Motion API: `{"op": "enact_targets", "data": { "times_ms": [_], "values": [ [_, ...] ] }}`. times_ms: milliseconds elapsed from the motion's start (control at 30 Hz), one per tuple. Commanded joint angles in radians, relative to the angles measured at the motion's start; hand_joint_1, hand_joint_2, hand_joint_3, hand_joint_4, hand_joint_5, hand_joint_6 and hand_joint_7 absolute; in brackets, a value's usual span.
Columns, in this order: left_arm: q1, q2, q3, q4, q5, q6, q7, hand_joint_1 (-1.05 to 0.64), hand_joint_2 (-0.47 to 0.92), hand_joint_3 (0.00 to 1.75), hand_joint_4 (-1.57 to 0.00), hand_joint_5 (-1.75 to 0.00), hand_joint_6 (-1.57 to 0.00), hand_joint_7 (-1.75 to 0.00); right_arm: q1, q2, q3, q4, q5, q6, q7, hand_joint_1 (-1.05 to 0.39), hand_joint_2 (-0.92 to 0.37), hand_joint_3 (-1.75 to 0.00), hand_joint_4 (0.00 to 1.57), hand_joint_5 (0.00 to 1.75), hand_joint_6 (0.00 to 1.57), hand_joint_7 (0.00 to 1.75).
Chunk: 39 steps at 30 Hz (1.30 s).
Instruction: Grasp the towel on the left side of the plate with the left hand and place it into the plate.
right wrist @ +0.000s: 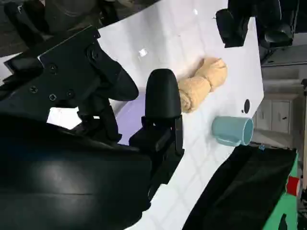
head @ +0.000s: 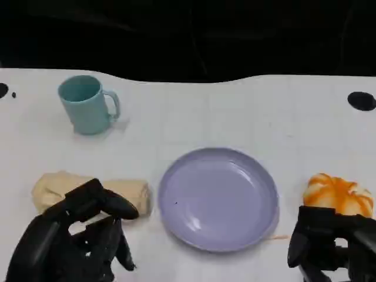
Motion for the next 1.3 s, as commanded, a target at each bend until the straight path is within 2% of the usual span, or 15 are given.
{"op": "enact_targets", "data": {
  "times_ms": [33, 767, 900, 1033, 1100, 1167, 1233, 1300],
  "values": [
    [-0.005, 0.022, 0.005, -0.003, 0.002, -0.002, -0.002, -0.29, 0.63, 0.94, -0.81, -1.63, -0.75, -1.44, -0.005, -0.009, -0.005, -0.001, 0.009, -0.004, 0.003, -0.09, -0.52, -1.22, 0.72, 1.75, 0.63, 1.52],
    [0.002, 0.033, 0.021, -0.013, -0.008, 0.003, 0.008, -0.28, 0.62, 0.96, -0.81, -1.65, -0.74, -1.43, 0.005, -0.01, 0.005, -0.018, -0.001, -0.006, 0.002, -0.08, -0.52, -1.22, 0.72, 1.75, 0.64, 1.53],
    [-0.008, 0.033, 0.034, -0.017, 0.033, -0.015, 0.034, -0.28, 0.6, 0.97, -0.79, -1.56, -0.76, -1.36, 0.005, -0.006, 0.017, -0.025, -0.007, -0.002, -0.005, -0.08, -0.52, -1.23, 0.72, 1.75, 0.64, 1.53],
    [-0.025, 0.058, 0.048, -0.04, 0.071, 0.012, 0.056, -0.28, 0.74, 0.71, -0.7, -1.24, -0.77, -0.91, 0.005, -0.003, 0.028, -0.032, -0.008, 0.003, -0.014, -0.07, -0.52, -1.23, 0.72, 1.75, 0.64, 1.53],
    [-0.032, 0.098, 0.05, -0.054, 0.145, -0.004, 0.056, -0.27, 0.83, 0.55, -0.65, -1.16, -0.76, -0.73, 0.006, -0.001, 0.032, -0.038, -0.005, 0.01, -0.019, -0.07, -0.52, -1.24, 0.72, 1.75, 0.64, 1.53],
    [-0.046, 0.149, 0.05, -0.081, 0.236, -0.004, 0.055, -0.3, 0.9, 0.36, -0.57, -0.93, -0.73, -0.41, 0.005, 0.0, 0.036, -0.045, -0.004, 0.015, -0.023, -0.07, -0.52, -1.24, 0.73, 1.75, 0.64, 1.54],
    [-0.062, 0.196, 0.049, -0.111, 0.318, 0.02, 0.054, -0.36, 0.92, 0.3, -0.55, -0.73, -0.71, -0.2, 0.004, -0.001, 0.038, -0.051, -0.003, 0.02, -0.027, -0.07, -0.52, -1.24, 0.73, 1.75, 0.63, 1.54],
    [-0.088, 0.24, 0.038, -0.127, 0.397, 0.053, 0.05, -0.39, 0.92, 0.25, -0.57, -0.55, -0.68, -0.08, 0.004, 0.0, 0.037, -0.053, 0.001, 0.025, -0.028, -0.07, -0.51, -1.24, 0.73, 1.75, 0.63, 1.54]
  ]
}}
